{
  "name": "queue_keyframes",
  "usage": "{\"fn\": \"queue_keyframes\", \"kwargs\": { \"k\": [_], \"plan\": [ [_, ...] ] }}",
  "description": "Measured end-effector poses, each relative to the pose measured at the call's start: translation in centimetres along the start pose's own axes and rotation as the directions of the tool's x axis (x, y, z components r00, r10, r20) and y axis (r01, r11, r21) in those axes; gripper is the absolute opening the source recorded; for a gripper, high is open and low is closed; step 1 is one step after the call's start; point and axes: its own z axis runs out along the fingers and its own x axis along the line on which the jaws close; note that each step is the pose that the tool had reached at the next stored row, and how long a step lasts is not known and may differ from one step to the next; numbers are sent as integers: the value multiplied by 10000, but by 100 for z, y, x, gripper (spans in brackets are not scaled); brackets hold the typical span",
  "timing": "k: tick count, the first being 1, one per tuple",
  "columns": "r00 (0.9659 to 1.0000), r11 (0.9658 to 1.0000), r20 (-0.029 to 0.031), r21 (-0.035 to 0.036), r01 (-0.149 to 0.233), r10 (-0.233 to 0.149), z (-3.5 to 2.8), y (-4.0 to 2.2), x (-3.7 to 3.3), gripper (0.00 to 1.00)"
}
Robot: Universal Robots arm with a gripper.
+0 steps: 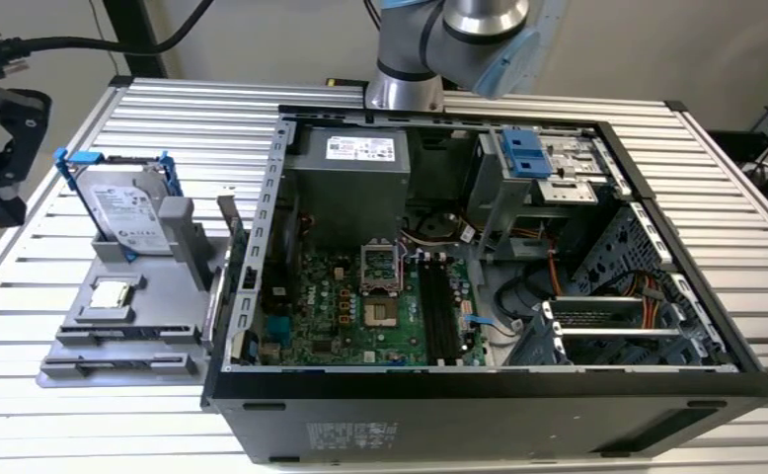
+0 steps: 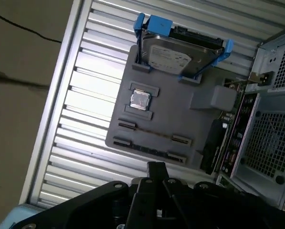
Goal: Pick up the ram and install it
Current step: 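Pick up the ram and move it above insertion slot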
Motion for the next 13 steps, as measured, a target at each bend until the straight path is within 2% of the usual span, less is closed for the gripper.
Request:
{"fn": "queue_keyframes", "kwargs": {
  "k": [3, 6, 9, 13],
  "plan": [
    [9985, 9985, -25, -10, 543, -543, 0, 0, 0, 0],
    [9940, 9940, -51, -23, 1091, -1092, 0, 0, 0, 0],
    [9866, 9866, -73, -35, 1630, -1630, 0, 0, 0, 0],
    [9739, 9739, -91, -47, 2269, -2269, 0, 0, 0, 0]
  ]
}}
